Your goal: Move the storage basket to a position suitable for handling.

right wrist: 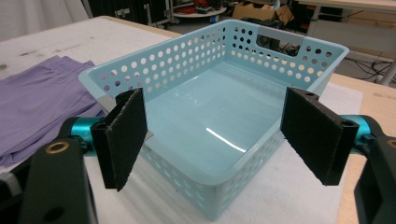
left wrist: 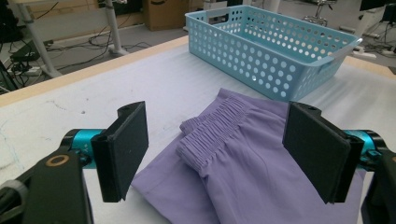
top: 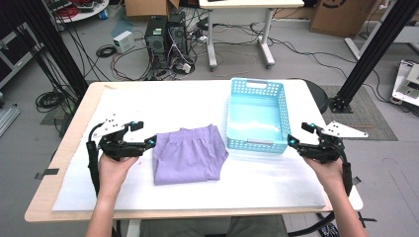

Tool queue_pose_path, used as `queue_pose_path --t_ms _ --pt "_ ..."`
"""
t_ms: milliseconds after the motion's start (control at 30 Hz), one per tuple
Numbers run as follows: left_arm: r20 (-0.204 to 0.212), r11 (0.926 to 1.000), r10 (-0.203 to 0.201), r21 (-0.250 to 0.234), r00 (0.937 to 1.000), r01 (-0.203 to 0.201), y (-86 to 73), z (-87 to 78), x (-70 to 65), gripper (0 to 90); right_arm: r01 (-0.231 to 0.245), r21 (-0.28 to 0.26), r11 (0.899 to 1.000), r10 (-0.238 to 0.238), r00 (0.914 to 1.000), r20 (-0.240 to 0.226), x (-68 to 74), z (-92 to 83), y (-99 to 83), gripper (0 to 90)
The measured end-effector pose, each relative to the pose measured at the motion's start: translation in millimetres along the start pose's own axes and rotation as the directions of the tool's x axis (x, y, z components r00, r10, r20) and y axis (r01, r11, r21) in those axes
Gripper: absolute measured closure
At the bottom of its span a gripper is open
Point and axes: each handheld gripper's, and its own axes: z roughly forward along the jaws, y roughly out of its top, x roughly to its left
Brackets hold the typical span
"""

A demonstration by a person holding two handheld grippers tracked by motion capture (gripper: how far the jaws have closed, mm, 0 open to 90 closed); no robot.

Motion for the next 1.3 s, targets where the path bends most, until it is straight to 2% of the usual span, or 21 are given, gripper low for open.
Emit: queue_pose_path --t_ms 233,367,500,600,767,833,900,1133,1167,1300 --pt "-0.001 0.9999 0.008 -0.007 1.0000 -0.008 1.6 8.5 0.4 22.5 -0.009 -0.007 1.000 0.009 1.0000 0.001 -5.2 -2.8 -5.0 22.1" --pt "0.000 0.9999 0.016 -0.003 0.9999 -0.016 0.8 8.9 -4.0 22.5 -0.012 -0.019 1.000 0.012 0.9999 0.001 -8.9 -4.5 -6.1 21.8" --pt "0.003 0.9999 0.001 -0.012 1.0000 -0.001 -1.2 7.3 -5.7 22.5 -0.014 -0.018 1.000 0.014 0.9999 -0.001 -8.4 -2.2 -11.9 21.1" --pt "0.005 1.0000 0.003 -0.001 1.0000 -0.003 -3.4 9.1 -5.6 22.5 0.015 0.005 1.000 -0.015 0.9999 -0.006 -6.6 1.2 -24.4 21.1" --pt "0.023 0.9998 -0.004 0.019 0.9997 0.004 -6.8 15.6 -3.6 22.5 0.014 0.027 1.000 -0.013 0.9999 -0.006 -9.9 5.0 -33.1 21.1" --pt "0.029 0.9994 -0.006 0.034 0.9996 0.005 -8.7 18.7 -3.2 22.5 0.005 0.069 0.998 -0.004 0.9999 -0.016 -11.2 10.6 -35.5 21.1" --pt "0.035 0.9990 -0.012 0.043 0.9993 0.010 -10.5 22.0 -3.5 22.5 0.011 0.076 0.997 -0.009 0.9998 -0.018 -10.7 12.8 -36.0 21.1" --pt "0.044 0.9976 -0.008 0.070 0.9990 0.005 -12.7 28.2 -5.8 22.5 0.036 0.160 0.986 -0.033 0.9992 -0.025 -5.6 31.8 -42.4 21.7" --pt "0.047 0.9975 -0.013 0.070 0.9988 0.009 -12.9 28.9 -6.5 22.5 0.033 0.170 0.985 -0.029 0.9993 -0.023 -4.4 35.6 -42.1 24.1" --pt "0.057 0.9965 -0.018 0.082 0.9982 0.013 -14.3 31.9 -7.1 22.5 0.054 0.161 0.986 -0.053 0.9985 -0.013 -2.5 38.5 -40.4 26.4"
